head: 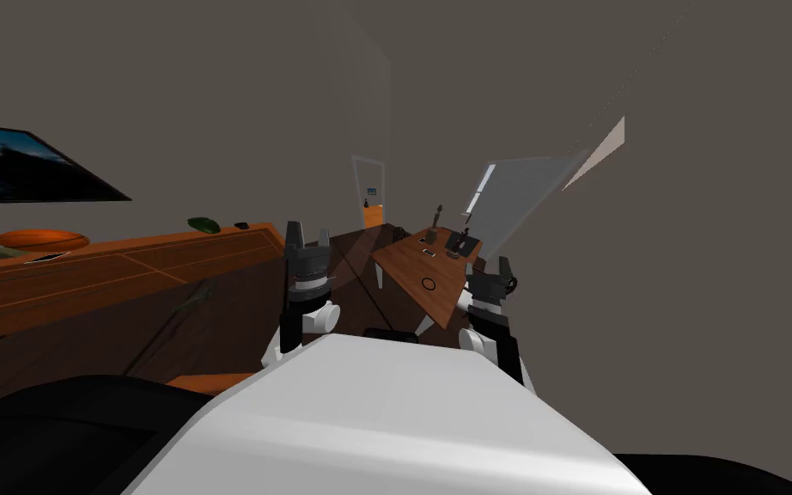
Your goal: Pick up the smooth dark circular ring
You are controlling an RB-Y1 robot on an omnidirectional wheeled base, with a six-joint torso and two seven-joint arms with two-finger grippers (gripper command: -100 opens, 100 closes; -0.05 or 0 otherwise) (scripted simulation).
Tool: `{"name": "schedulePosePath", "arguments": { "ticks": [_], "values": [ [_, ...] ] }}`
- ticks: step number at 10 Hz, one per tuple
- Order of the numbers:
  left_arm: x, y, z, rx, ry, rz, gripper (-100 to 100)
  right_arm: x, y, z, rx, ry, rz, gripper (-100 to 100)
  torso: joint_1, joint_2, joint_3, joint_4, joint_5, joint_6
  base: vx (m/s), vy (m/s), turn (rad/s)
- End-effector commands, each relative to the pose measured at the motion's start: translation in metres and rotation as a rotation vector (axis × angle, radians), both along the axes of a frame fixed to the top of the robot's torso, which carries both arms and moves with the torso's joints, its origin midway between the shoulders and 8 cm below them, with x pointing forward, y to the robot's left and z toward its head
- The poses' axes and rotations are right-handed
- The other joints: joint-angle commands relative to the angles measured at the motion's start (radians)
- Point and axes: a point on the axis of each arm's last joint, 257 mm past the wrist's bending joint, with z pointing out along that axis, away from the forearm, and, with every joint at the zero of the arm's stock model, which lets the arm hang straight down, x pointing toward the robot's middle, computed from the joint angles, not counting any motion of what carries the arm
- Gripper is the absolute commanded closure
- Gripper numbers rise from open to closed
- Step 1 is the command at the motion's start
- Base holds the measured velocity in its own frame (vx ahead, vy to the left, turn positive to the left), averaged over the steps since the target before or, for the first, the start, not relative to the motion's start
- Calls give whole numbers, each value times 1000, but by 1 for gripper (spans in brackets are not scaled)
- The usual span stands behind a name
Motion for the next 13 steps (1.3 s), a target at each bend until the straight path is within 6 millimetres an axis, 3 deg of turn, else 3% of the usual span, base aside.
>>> {"name": "schedulePosePath", "arguments": {
  "ticks": [1,6,11,13],
  "values": [
    [0,0,0,0,0,0,0,3,3,-5,-30,16,14,-100,0,0,0,0,0,0,-49,56,100],
    [0,0,0,0,0,0,0,19,10,-32,-139,95,59,-100,6,1,1,0,1,0,-38,92,123],
    [0,0,0,0,0,0,0,38,12,-75,-255,205,105,-100,4,0,0,0,1,0,4,58,158],
    [0,0,0,0,0,0,0,47,12,-102,-319,270,132,-100,2,0,0,0,0,0,11,35,201]
  ]
}}
